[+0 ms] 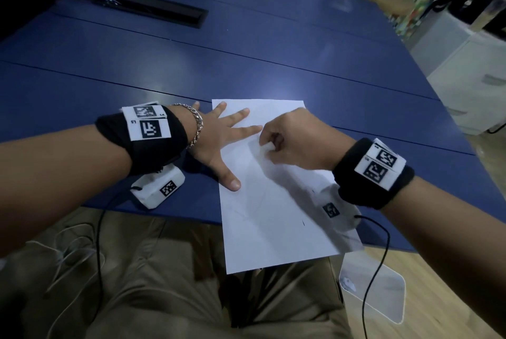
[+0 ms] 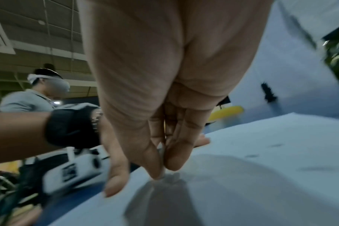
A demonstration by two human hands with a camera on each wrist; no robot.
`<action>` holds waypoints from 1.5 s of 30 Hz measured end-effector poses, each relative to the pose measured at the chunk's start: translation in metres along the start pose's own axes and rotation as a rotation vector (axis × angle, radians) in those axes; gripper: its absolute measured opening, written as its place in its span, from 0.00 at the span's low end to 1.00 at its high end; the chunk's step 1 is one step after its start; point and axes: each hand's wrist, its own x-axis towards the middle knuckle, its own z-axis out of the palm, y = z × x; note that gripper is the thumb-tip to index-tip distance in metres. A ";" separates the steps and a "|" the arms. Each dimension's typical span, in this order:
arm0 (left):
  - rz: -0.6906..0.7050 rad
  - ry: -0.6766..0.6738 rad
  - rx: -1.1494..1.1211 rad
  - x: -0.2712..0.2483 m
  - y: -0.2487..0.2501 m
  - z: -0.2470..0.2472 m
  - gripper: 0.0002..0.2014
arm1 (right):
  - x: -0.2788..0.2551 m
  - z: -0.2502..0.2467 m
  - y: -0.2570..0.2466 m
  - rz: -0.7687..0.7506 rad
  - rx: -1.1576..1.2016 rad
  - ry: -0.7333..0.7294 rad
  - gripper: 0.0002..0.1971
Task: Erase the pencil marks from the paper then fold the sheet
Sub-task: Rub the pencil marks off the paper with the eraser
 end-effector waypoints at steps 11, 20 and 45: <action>-0.013 0.013 0.003 0.000 0.002 0.000 0.72 | 0.003 -0.005 -0.002 -0.004 -0.041 0.015 0.13; 0.005 0.026 0.002 -0.004 0.001 0.000 0.70 | -0.059 -0.012 0.009 0.113 0.063 0.074 0.07; 0.075 0.061 0.012 -0.007 0.034 0.004 0.61 | -0.041 0.005 0.002 0.142 0.079 0.005 0.09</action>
